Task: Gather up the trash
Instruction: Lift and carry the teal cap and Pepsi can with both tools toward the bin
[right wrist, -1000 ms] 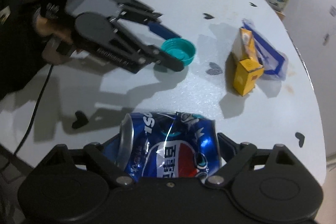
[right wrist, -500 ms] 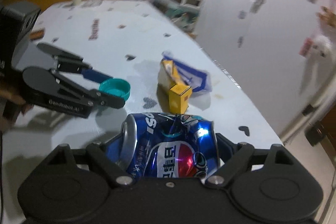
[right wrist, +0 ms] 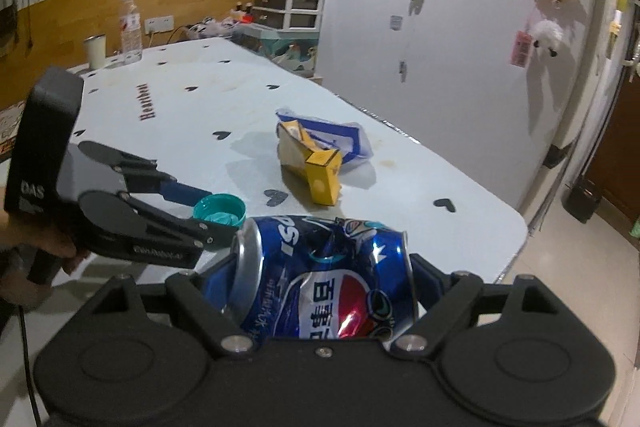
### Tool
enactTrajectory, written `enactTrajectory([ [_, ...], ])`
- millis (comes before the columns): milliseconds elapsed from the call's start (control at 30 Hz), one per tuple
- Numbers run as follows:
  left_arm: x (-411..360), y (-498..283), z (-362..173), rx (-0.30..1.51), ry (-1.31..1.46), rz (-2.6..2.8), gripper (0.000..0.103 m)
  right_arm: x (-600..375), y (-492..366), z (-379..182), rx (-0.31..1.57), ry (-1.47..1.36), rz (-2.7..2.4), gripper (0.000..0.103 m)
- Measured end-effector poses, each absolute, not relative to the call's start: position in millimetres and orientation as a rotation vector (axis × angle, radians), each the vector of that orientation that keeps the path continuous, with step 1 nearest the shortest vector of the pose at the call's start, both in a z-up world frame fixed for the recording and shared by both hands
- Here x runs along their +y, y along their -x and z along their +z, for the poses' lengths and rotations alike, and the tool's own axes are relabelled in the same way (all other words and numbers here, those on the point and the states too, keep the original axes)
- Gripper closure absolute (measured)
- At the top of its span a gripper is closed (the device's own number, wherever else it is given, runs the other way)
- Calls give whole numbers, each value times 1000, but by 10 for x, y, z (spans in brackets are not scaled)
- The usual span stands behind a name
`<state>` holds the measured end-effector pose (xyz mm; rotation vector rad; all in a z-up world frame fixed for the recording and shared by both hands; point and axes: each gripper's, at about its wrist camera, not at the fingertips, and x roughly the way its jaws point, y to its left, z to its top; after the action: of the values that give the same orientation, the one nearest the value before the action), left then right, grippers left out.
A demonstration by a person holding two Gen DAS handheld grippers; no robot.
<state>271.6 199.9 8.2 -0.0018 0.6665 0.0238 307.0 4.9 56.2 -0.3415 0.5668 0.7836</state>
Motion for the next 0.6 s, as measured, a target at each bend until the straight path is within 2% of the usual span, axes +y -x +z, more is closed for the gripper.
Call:
enactTrajectory([
  [67, 1996, -2718, 62, 658, 6, 36, 44, 15, -3072, 565, 569, 332, 776, 15],
  [133, 1999, -2730, 46, 649, 7, 51, 43, -4, -3066, 554, 572, 326, 774, 15],
  [233, 2005, -2752, 45, 643, 14, 61, 46, -11, -3055, 518, 578, 325, 771, 15],
  [267, 2003, -2756, 54, 643, 14, 60, 53, -15, -3050, 512, 579, 322, 770, 15],
  [600, 1920, -2642, 248, 588, 31, 61, 53, -199, -3048, 541, 555, 256, 719, 15],
])
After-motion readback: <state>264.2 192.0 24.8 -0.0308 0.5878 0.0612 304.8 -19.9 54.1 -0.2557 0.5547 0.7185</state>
